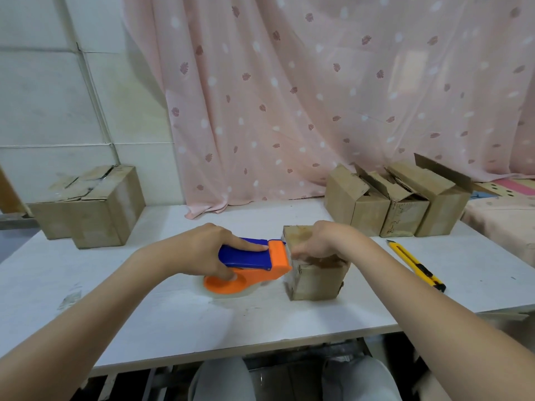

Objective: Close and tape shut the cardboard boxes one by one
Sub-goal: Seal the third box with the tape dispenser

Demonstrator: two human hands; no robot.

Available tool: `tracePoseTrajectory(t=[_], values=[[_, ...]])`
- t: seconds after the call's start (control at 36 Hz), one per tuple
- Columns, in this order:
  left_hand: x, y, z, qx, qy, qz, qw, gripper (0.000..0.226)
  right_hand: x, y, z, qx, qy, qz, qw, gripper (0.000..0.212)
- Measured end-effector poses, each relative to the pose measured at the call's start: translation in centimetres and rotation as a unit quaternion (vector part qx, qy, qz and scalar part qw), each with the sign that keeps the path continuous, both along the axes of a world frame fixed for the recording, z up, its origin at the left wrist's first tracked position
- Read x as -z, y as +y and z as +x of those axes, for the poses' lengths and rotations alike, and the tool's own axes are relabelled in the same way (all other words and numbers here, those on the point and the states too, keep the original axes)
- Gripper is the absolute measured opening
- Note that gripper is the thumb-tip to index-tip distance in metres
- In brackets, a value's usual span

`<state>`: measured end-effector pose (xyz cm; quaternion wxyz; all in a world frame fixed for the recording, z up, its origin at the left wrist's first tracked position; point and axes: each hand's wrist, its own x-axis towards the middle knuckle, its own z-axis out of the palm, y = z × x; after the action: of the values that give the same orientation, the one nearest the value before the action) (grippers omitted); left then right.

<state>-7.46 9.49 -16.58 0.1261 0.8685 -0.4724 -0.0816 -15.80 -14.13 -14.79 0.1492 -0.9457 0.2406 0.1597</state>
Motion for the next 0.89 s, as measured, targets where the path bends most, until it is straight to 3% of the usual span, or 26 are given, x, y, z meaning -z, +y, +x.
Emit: tracePoseTrajectory(t=[0.19,0.33,0.42,0.53,0.69,0.78,0.89], values=[[0.2,0.6,-0.5,0.011,0.006,-0.02,1.0,0.078,0.2,-2.8,-1.2,0.067,-0.066,0.192,0.977,0.051],[0.3,0.9,-0.4,0.012,0.008,-0.014,1.0,0.078,1.0,-4.6,-1.8,0.099,-0.09,0.268,0.954,0.058],[0.4,1.0,-0.4,0.013,0.003,-0.008,1.0,0.079,1.7,-6.0,-2.4,0.116,-0.09,0.342,0.928,0.065],[0.4,0.7,-0.3,0.015,0.0,-0.007,1.0,0.08,2.7,-7.2,-3.6,0.15,-0.092,0.427,0.887,0.052],[0.3,-0.4,-0.3,0.024,0.002,-0.002,1.0,0.079,4.6,-8.0,-4.5,0.161,-0.101,0.52,0.833,0.054],[0.2,-0.8,-0.3,0.026,0.003,-0.001,1.0,0.079,5.1,-8.1,-4.6,0.146,-0.104,0.509,0.842,0.045],[0.4,-0.9,-0.1,0.028,0.009,-0.007,1.0,0.077,4.6,-7.9,-4.4,0.141,-0.102,0.459,0.871,0.048]])
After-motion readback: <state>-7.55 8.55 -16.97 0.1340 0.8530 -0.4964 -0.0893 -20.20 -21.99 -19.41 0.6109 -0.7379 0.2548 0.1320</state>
